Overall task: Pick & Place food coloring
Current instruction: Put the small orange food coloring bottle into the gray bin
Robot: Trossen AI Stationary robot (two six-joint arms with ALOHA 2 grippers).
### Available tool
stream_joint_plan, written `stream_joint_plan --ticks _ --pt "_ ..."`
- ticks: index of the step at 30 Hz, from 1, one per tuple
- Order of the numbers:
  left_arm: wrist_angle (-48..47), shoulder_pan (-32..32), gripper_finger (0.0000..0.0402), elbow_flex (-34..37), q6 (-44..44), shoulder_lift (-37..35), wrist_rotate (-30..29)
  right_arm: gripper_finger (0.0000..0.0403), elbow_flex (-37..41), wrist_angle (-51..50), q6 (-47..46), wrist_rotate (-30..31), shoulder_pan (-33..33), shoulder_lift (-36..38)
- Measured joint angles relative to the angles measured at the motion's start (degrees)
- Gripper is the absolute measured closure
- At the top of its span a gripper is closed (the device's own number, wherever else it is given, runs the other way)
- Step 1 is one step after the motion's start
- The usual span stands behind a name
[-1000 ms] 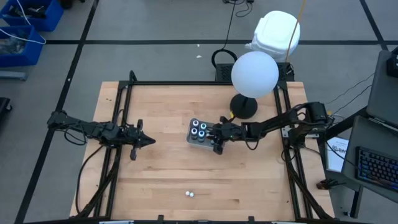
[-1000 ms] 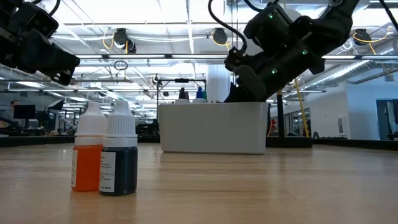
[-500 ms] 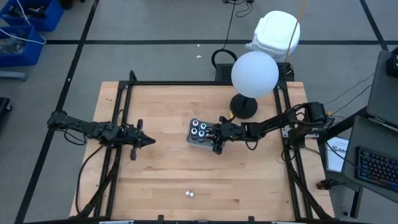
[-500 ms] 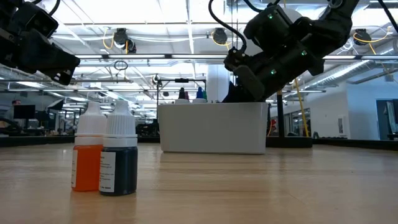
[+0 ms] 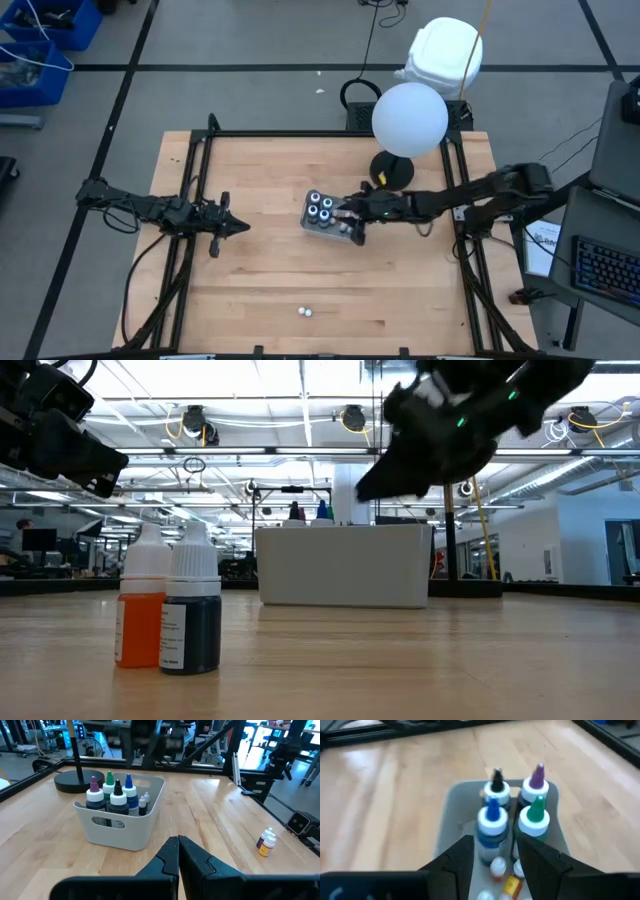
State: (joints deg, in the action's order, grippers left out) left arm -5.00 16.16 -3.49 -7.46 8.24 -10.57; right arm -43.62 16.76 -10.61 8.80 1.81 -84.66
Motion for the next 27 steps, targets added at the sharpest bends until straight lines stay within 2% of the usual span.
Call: stream_joint_plan --ticks 8,11,15,17,27 --pt "0.0 0.0 0.0392 0.0 -0.7 0.0 0.0 0.0271 2.0 -12.2 3.6 1.7 5.1 23.9" --pt "0.0 0.0 0.0392 0.0 -0.7 0.0 0.0 0.0304 5.7 -12.1 3.8 5.8 8.0 33.3" --pt "-0.9 0.0 0.0392 0.0 -0.6 0.0 0.0 0.0369 12.9 -12.4 1.4 6.4 11.0 44.2" --pt "-1.0 0.0 0.0392 0.0 -0.7 0.0 0.1 0.0394 16.4 -12.6 0.5 6.3 12.3 48.2" --pt "-1.2 0.0 0.0392 -0.1 -0.7 0.0 0.1 0.04 31.4 -0.3 5.4 6.1 14.4 59.8"
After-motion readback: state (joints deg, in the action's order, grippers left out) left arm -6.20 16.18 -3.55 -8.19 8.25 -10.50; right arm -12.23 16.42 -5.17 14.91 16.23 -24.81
